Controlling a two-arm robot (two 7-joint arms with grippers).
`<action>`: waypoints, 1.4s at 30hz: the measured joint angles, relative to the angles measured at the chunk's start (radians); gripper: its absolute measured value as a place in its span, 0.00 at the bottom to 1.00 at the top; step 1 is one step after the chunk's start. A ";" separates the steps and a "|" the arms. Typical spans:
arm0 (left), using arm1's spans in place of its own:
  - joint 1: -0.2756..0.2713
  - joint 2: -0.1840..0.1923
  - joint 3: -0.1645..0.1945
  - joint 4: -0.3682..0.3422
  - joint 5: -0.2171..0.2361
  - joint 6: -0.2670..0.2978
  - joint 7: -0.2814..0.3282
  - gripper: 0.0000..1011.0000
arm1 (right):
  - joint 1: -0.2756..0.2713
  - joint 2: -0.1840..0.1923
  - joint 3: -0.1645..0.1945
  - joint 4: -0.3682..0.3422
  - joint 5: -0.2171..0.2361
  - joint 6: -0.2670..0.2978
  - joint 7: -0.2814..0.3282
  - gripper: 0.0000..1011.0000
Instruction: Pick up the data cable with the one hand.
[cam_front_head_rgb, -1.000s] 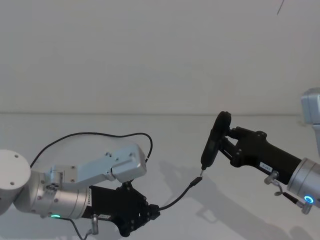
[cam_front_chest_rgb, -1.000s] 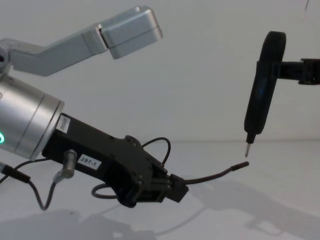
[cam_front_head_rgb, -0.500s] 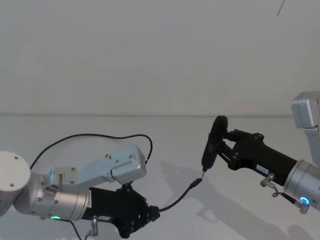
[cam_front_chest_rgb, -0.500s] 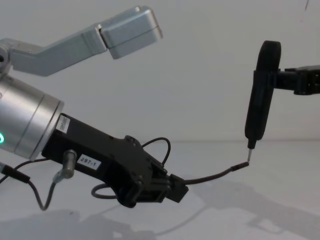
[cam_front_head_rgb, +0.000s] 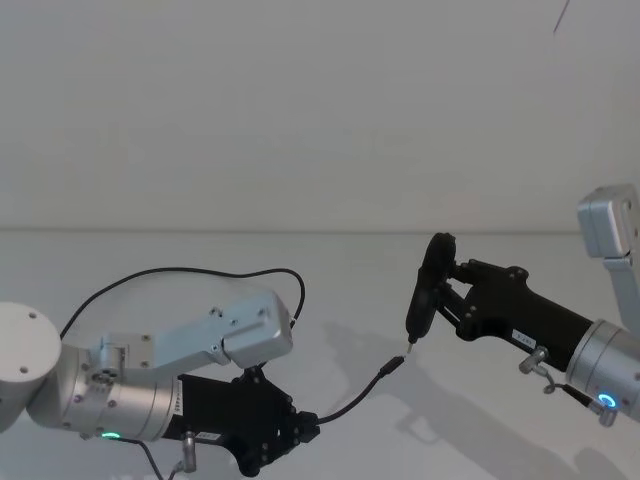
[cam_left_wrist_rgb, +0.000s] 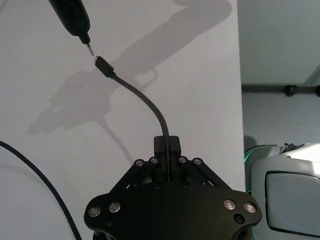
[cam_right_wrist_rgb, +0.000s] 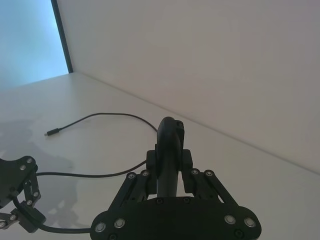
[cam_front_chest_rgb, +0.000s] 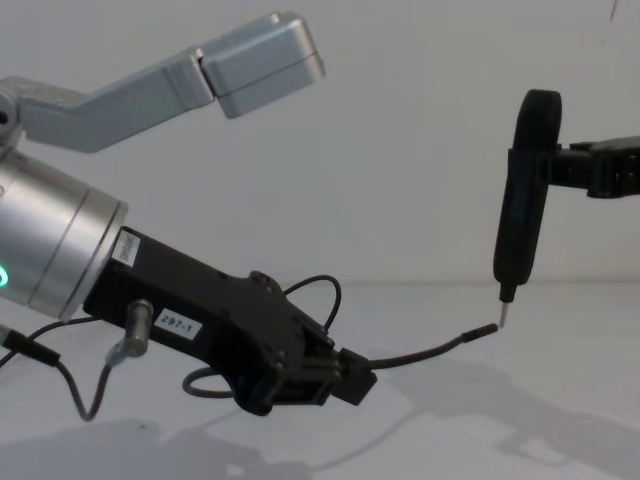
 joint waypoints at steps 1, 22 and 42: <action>0.000 0.000 0.000 0.000 0.000 0.000 0.000 0.05 | 0.000 0.001 -0.001 0.000 0.000 0.000 0.000 0.28; 0.000 0.000 0.000 0.000 0.000 0.000 0.000 0.05 | -0.001 0.018 -0.007 0.001 0.044 -0.012 0.019 0.28; 0.000 0.000 0.000 0.000 0.000 0.000 0.000 0.05 | -0.003 0.025 -0.010 0.001 0.077 -0.019 0.027 0.28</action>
